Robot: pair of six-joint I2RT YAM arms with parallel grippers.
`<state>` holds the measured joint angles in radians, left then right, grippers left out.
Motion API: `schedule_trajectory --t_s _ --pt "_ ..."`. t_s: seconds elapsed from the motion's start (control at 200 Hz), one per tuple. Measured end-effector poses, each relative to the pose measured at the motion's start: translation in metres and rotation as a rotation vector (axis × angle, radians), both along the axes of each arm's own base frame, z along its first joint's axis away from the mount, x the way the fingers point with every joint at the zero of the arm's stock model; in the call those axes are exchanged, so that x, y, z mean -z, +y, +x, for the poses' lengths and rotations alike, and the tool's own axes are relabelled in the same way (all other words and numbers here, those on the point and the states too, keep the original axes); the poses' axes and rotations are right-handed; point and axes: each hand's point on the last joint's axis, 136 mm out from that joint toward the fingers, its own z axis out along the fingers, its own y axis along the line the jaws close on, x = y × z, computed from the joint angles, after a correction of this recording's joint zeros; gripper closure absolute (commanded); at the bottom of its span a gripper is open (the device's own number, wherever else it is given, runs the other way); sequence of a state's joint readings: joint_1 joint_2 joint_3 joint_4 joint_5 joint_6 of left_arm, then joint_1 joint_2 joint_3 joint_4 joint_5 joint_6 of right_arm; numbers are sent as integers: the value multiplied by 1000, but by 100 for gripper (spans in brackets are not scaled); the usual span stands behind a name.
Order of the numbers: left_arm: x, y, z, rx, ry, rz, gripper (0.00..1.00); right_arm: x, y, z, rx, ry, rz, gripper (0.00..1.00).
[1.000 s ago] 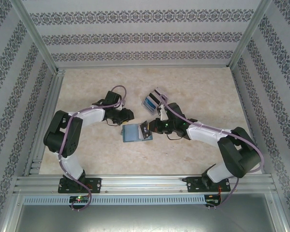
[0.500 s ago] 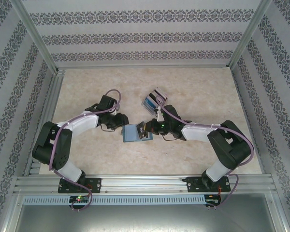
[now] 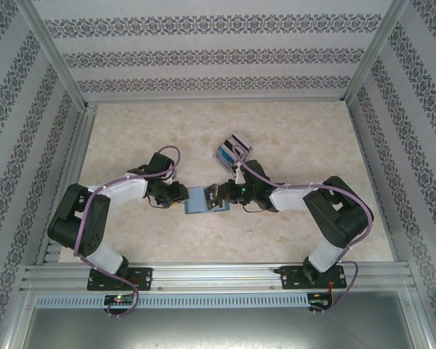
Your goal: Put the credit cards into the card holder
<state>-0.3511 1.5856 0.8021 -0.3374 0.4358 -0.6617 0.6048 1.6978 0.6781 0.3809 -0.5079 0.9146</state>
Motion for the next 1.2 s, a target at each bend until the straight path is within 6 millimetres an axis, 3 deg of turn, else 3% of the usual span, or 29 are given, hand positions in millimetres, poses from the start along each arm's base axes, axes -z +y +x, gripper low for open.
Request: schedule_trajectory --t_s 0.54,1.204 --pt "6 2 -6 -2 15 0 72 8 3 4 9 9 5 91" --pt "7 -1 -9 -11 16 -30 72 5 35 1 17 -78 -81 88"
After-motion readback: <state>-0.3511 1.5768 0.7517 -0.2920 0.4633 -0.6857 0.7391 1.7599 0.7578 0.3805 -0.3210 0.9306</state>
